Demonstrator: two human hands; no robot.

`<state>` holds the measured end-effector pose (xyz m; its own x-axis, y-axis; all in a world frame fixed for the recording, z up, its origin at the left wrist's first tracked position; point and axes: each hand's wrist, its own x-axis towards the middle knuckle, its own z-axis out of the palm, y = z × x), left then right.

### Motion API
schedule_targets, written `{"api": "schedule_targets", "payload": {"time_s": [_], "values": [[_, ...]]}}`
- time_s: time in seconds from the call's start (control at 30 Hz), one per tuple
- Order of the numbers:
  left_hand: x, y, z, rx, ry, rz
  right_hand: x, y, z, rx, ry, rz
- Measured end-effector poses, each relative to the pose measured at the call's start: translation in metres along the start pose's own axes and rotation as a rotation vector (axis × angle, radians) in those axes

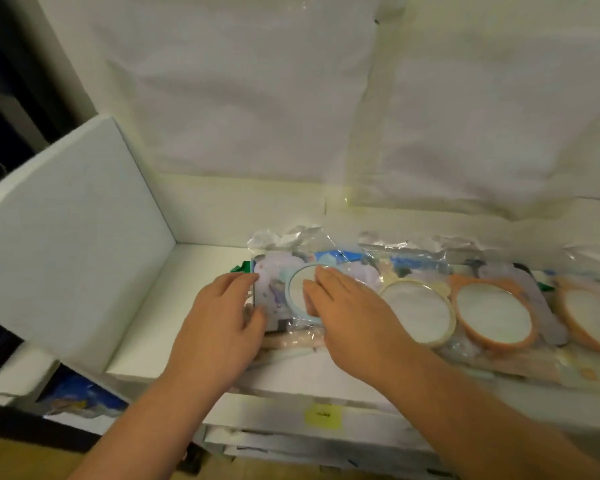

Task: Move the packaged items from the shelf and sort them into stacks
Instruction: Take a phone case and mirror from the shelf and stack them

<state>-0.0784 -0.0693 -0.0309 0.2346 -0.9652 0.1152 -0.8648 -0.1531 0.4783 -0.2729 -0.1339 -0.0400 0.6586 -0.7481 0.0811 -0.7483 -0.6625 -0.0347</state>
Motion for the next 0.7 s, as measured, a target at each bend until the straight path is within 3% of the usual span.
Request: {"api": "schedule_targets", "payload": {"time_s": [0.1, 0.27, 0.47, 0.7], "values": [[0.006, -0.006, 0.001, -0.018, -0.044, -0.109, 0.000, -0.005, 0.000, 0.024, 0.035, 0.034], [0.008, -0.003, 0.012, 0.020, -0.121, -0.183, -0.002, -0.012, -0.010, 0.190, 0.272, 0.166], [0.018, 0.001, 0.034, 0.042, -0.076, -0.197, -0.010, -0.024, -0.022, 0.620, 0.414, 0.397], [0.029, -0.024, 0.022, -0.154, -0.104, -0.221, -0.028, -0.033, -0.036, 0.993, 0.541, 0.512]]}}
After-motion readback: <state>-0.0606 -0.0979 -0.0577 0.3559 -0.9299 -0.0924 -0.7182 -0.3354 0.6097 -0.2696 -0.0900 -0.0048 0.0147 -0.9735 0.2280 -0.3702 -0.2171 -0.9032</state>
